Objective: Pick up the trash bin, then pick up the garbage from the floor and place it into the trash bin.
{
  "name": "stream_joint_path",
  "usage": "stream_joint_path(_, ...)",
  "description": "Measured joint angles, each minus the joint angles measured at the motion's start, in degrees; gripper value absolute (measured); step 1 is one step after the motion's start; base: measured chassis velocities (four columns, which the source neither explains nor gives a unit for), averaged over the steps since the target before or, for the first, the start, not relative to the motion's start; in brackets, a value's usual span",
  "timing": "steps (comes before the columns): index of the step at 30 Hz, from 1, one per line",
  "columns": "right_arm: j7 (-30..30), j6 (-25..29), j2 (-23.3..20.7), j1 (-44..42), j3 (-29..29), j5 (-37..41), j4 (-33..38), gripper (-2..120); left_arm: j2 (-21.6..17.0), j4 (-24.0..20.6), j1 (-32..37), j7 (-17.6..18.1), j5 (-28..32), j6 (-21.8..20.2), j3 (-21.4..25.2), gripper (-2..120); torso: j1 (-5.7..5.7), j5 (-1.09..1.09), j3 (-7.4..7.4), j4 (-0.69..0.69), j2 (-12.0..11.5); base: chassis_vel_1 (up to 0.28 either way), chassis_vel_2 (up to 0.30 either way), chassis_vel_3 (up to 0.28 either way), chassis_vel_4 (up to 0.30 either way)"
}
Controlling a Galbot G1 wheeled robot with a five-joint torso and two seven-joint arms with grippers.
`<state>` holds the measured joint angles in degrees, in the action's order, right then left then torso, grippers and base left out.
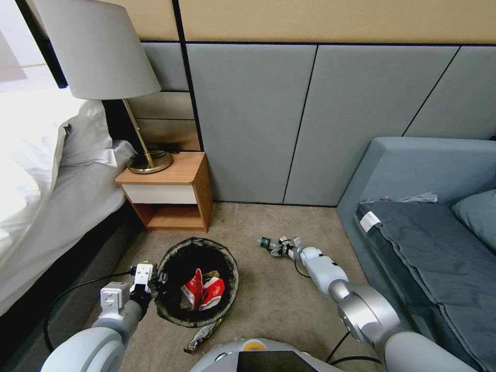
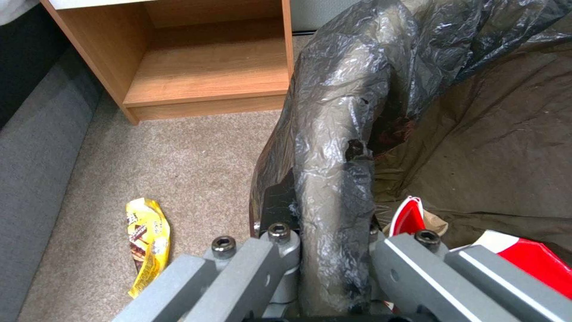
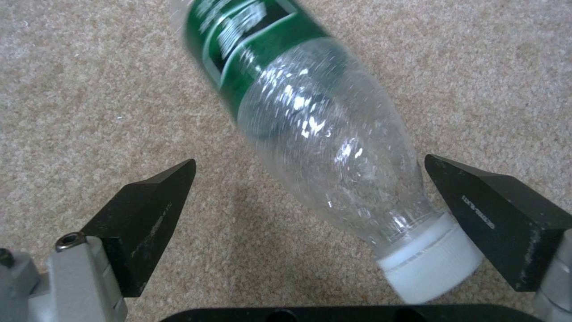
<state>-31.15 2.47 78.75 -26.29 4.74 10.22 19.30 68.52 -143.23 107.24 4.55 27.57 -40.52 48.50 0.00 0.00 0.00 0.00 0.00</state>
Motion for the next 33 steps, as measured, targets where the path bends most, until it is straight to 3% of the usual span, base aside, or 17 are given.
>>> stream_joint_path(33,1.5,0.1,-0.3,-0.8,0.0,0.1,-0.1,100,-0.1,0.0,-0.1,0.0,0.1,0.0,0.0,2,0.0,0.0,0.0,0.0,0.0,0.0,0.0,0.0,0.0)
